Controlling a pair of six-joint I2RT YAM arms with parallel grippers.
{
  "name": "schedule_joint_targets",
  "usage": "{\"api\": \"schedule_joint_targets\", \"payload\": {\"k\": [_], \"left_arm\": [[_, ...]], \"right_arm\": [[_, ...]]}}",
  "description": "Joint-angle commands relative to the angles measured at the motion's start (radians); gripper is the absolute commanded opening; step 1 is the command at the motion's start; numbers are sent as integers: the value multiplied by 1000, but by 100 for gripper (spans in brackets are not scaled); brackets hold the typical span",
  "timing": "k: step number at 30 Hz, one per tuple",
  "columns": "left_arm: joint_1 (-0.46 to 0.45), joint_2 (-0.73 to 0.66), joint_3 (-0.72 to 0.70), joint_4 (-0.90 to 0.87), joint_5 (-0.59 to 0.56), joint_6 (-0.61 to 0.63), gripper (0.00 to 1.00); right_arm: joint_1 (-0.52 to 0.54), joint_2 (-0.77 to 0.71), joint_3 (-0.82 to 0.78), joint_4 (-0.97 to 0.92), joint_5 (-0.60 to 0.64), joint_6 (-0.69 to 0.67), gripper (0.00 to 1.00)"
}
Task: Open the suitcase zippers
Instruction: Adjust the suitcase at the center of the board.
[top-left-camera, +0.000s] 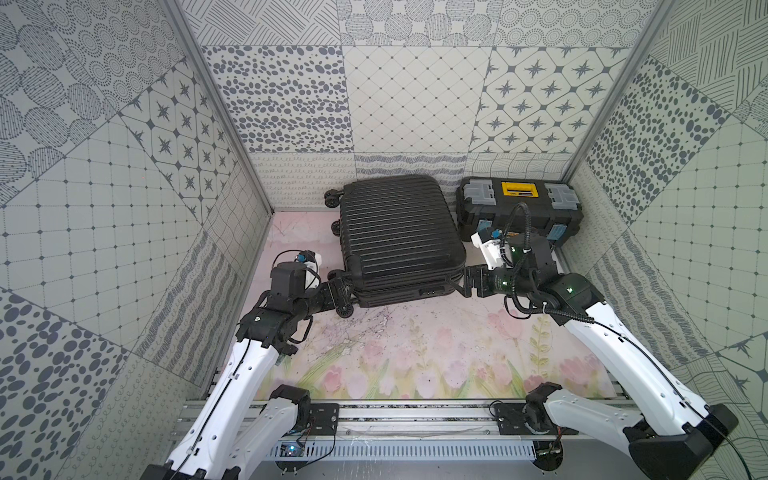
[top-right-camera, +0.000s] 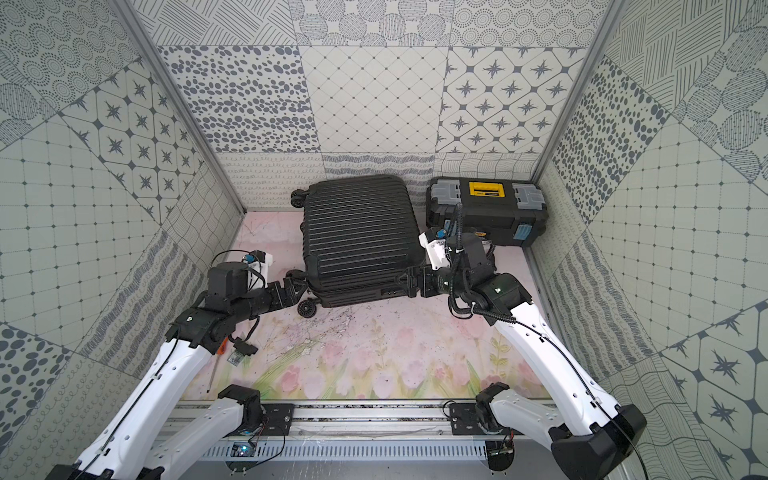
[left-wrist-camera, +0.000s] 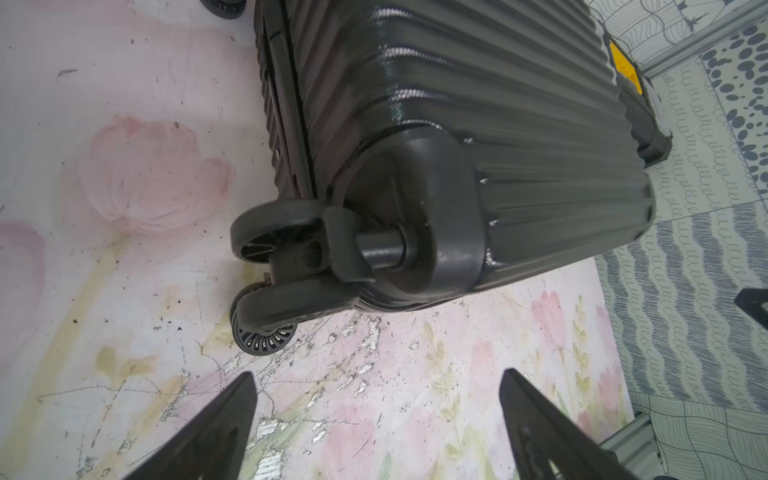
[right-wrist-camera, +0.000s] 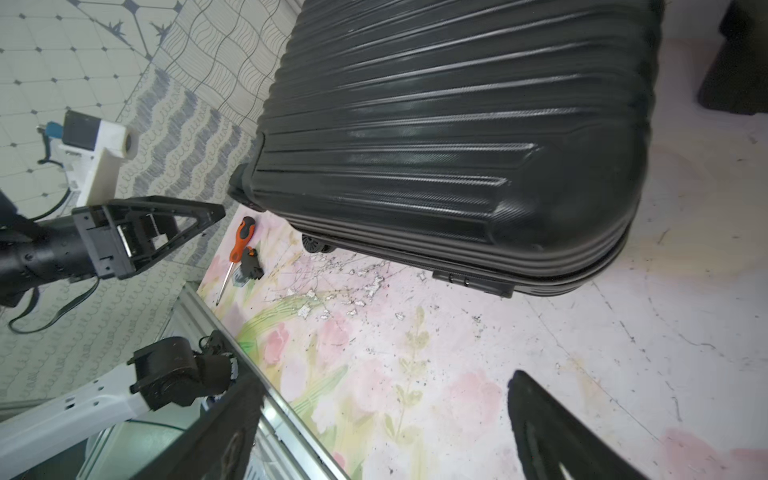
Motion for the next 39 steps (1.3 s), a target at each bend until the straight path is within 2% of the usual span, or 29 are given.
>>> {"api": "schedule_joint_targets", "payload": {"k": [1, 4, 12, 15, 20, 22, 28, 30, 32, 35, 37, 39], "left_arm": [[-25, 36, 89, -8, -80, 131, 94], [-35, 109, 164, -42, -124, 171, 95], [-53, 380, 296, -42, -44, 206, 95], [-70, 432, 306, -41, 42, 195, 94], [-146, 394, 199, 41, 194, 126, 92], [-187, 345, 113, 136, 257, 76, 91], [-288, 178, -68, 299, 252, 0, 91], [-308, 136, -88, 297, 230, 3, 90], [-341, 89, -87, 254, 161, 33, 88], [-413, 0, -72, 174, -17, 146, 88], [-424, -69, -80, 154, -143, 204, 90], [-423, -139, -114, 167, -313, 187, 89]], "right_arm": [[60, -61, 0, 2, -45, 7, 94], [104, -91, -10, -28, -15, 11, 94], [144, -197, -40, -14, -97, 94, 95], [150, -224, -43, -49, -87, 84, 95], [153, -246, -69, -89, -80, 65, 95], [154, -245, -77, -98, -76, 51, 95], [159, -234, -68, -98, -45, 23, 95], [158, -235, -62, -93, -23, 11, 95], [158, -235, -48, -96, -8, -6, 95], [158, -251, -27, -96, 53, -21, 96], [158, -285, -40, -63, 108, -20, 96], [156, -349, -105, 27, 123, -8, 96]]}}
